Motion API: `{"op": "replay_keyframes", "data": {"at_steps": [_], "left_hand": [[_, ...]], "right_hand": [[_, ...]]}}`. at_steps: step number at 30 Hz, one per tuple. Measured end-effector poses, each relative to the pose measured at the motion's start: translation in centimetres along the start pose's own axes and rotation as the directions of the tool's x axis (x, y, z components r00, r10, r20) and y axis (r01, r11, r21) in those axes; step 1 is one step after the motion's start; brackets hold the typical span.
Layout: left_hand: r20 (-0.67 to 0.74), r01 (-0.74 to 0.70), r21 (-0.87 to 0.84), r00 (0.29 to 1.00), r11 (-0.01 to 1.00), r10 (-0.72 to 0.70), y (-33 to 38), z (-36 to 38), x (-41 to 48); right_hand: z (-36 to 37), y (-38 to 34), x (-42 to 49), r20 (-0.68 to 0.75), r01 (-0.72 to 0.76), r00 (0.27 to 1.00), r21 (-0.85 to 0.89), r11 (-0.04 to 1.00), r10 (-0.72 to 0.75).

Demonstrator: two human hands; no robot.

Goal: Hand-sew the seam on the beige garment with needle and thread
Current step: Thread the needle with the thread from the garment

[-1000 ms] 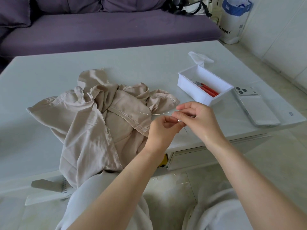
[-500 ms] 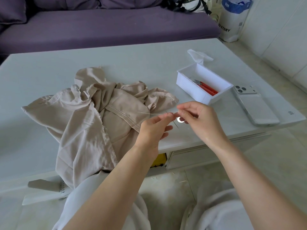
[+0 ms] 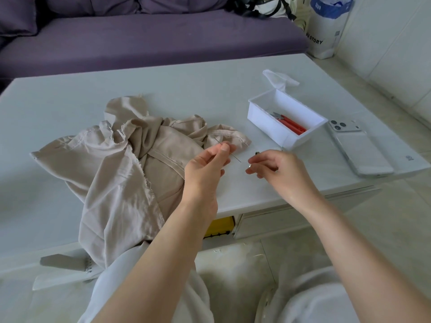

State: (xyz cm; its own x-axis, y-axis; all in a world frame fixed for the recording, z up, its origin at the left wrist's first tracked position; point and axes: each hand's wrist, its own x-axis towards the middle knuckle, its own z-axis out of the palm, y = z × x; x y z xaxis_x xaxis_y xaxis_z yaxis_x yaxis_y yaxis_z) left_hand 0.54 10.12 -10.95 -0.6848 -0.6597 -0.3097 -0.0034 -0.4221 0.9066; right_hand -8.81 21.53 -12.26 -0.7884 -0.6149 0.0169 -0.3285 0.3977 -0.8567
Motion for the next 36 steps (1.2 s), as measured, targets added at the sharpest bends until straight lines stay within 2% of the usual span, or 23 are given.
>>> {"op": "replay_keyframes", "data": {"at_steps": [3,5,6,8,10,11,13,15,18,22,36], "left_hand": [[0.038,-0.093,0.095,0.995,0.991,0.090,-0.1,-0.1,0.0],[0.111,-0.142,0.141,0.986,0.980,0.127,-0.2,0.0,-0.2],[0.152,-0.162,0.164,0.979,0.973,0.137,-0.2,0.1,-0.3],[0.225,-0.198,0.201,0.962,0.959,0.152,-0.4,0.2,-0.4],[0.278,-0.218,0.213,0.948,0.953,0.155,-0.4,0.3,-0.4],[0.302,-0.227,0.221,0.941,0.949,0.154,-0.3,0.3,-0.4],[0.348,-0.246,0.255,0.926,0.935,0.149,-0.2,0.2,-0.5],[0.391,-0.266,0.293,0.910,0.918,0.139,-0.1,0.0,-0.5],[0.429,-0.303,0.339,0.892,0.891,0.140,-0.1,-0.1,-0.7],[0.449,-0.352,0.366,0.878,0.862,0.168,0.1,0.0,-1.0],[0.411,-0.334,0.401,0.898,0.853,0.158,0.1,0.1,-1.1]], "right_hand": [[0.1,0.7,0.0,-0.011,0.018,1.000,-0.191,0.981,-0.020],[0.3,0.8,0.0,-0.025,0.073,0.996,-0.326,0.943,-0.086],[0.4,0.7,0.0,-0.038,0.106,0.991,-0.336,0.936,-0.126],[0.2,-0.3,-0.2,-0.079,0.104,0.989,-0.225,0.969,-0.125],[-0.2,-1.5,-0.4,-0.075,-0.014,0.997,-0.004,1.000,0.014],[-0.4,-2.1,-0.5,-0.035,-0.104,0.994,0.092,0.990,0.107],[-0.9,-2.8,-0.6,0.068,-0.275,0.961,0.170,0.947,0.267],[-1.1,-3.0,-0.7,0.151,-0.354,0.934,0.246,0.902,0.325],[-1.3,-3.0,-0.9,0.231,-0.358,0.929,0.366,0.859,0.288],[-1.7,-2.9,-1.0,0.273,-0.363,0.925,0.433,0.825,0.264],[-1.1,-3.3,-1.1,0.172,-0.289,0.957,0.453,0.844,0.236]]}}
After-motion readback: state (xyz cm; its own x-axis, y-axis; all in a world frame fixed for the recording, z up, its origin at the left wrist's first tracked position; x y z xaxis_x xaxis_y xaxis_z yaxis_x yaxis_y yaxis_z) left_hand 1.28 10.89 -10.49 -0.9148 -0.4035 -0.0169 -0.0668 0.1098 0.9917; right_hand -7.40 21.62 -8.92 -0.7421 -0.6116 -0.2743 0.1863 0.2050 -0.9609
